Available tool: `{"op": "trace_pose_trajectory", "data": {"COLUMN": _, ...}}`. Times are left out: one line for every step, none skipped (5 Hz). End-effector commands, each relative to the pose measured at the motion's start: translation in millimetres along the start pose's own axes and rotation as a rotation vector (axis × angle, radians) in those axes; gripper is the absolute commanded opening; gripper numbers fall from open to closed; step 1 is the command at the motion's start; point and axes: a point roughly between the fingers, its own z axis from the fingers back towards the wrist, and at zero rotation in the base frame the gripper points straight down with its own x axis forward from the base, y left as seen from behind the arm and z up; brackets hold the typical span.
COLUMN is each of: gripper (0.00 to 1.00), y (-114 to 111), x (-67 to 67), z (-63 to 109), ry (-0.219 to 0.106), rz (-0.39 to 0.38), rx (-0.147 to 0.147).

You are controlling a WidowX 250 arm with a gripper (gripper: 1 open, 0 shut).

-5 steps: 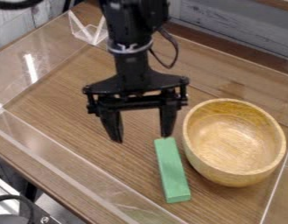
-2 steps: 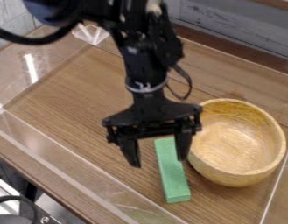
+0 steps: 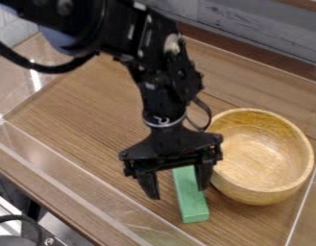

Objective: Put the green block in the brown bowl

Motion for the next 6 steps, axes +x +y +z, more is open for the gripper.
{"op": "trace_pose_trajectory", "data": {"gripper": 1.0, "y": -6.0, "x": 2.2, "z": -6.3, "ry": -0.02, "rz": 0.002, "rx": -0.025}}
{"op": "trace_pose_trajectory", "data": {"gripper": 1.0, "y": -5.8, "x": 3.2, "z": -17.1, "ry": -0.025, "rz": 0.012, "rx": -0.029}}
{"op": "trace_pose_trajectory", "data": {"gripper": 0.0, "y": -5.6, "x": 4.0, "z": -23.7, "ry": -0.03, "rz": 0.018, "rx": -0.032}}
{"op": "trace_pose_trajectory", "data": {"gripper": 0.0, "y": -3.1, "x": 3.7, "z": -21.3, "ry": -0.026, "rz": 0.009, "rx": -0.028}}
{"op": "trace_pose_trajectory", "data": {"gripper": 0.0, "y": -0.3, "x": 3.1, "z": -16.7, "ry": -0.02, "rz": -0.006, "rx": -0.021}}
{"op": "trace_pose_trajectory", "data": {"gripper": 0.0, "y": 1.3, "x": 1.8, "z": -11.0, "ry": -0.011, "rz": -0.023, "rx": -0.014}}
